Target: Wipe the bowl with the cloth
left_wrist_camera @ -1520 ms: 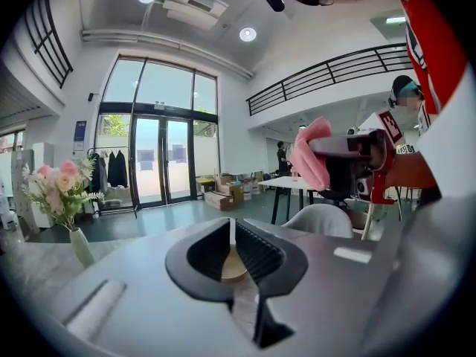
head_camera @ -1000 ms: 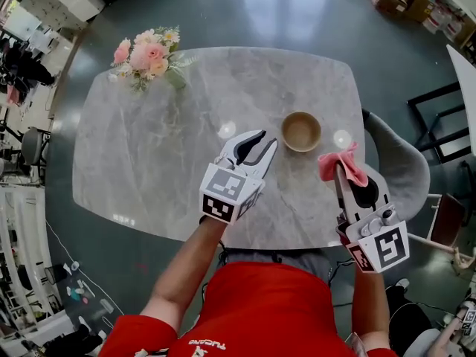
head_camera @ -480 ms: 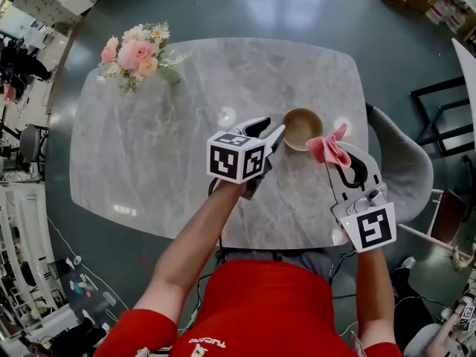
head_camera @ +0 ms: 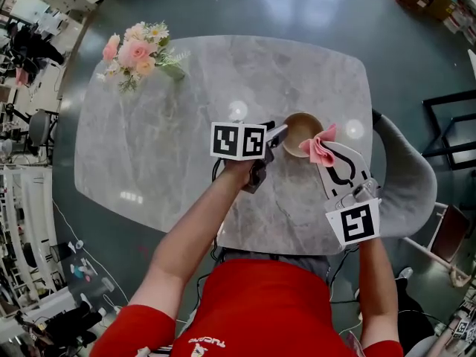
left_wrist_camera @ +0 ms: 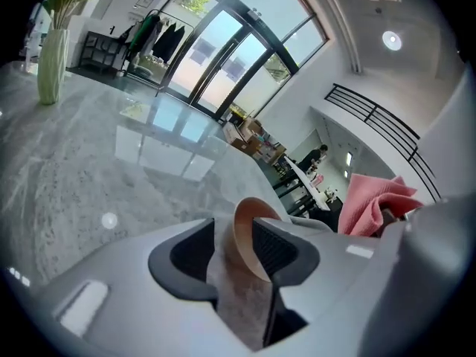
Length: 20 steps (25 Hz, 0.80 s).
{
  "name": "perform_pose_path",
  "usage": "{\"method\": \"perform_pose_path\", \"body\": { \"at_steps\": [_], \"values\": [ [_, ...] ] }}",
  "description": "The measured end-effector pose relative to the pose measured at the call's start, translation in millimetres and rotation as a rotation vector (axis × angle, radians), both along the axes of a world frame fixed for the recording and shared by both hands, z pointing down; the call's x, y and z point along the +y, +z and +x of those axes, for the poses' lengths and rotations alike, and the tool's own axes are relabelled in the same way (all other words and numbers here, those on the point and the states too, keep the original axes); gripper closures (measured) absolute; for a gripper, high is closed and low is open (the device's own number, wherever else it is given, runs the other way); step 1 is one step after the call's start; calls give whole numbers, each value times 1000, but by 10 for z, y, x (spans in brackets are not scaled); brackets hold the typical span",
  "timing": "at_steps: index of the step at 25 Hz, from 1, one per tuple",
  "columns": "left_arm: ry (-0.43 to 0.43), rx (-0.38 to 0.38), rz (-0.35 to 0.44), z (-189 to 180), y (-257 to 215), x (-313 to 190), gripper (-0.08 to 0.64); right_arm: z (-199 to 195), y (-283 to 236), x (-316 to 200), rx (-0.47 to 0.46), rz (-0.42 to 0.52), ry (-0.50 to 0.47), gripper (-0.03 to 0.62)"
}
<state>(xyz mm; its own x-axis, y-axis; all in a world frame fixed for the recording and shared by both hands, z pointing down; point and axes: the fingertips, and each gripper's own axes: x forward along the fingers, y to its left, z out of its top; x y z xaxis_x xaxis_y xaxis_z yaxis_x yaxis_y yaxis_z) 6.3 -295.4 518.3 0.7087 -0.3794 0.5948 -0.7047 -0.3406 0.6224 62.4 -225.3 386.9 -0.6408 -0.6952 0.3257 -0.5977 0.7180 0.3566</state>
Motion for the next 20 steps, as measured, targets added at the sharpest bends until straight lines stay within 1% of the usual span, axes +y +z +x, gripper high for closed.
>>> {"method": "perform_pose_path", "body": {
  "at_steps": [5,11,12,16,17,20],
  "values": [
    [18,-48,-23,56,119,-26,411,-37,163,-116,35,-8,-54,571],
    [31,-96,-28,97,202,-75,414,-123,374,-271,91,-31,-122,571],
    [29,-102,-26,91,213,-83,423,-144,422,-291,101,-39,-133,571],
    [35,-144,-12,94,223,-92,518,-203,580,-356,139,-61,-170,571],
    [40,-154,-7,97,225,-94,531,-223,613,-366,151,-64,-182,571],
    [51,-170,-1,100,230,-88,535,-308,720,-362,195,-71,-222,571]
  ]
}}
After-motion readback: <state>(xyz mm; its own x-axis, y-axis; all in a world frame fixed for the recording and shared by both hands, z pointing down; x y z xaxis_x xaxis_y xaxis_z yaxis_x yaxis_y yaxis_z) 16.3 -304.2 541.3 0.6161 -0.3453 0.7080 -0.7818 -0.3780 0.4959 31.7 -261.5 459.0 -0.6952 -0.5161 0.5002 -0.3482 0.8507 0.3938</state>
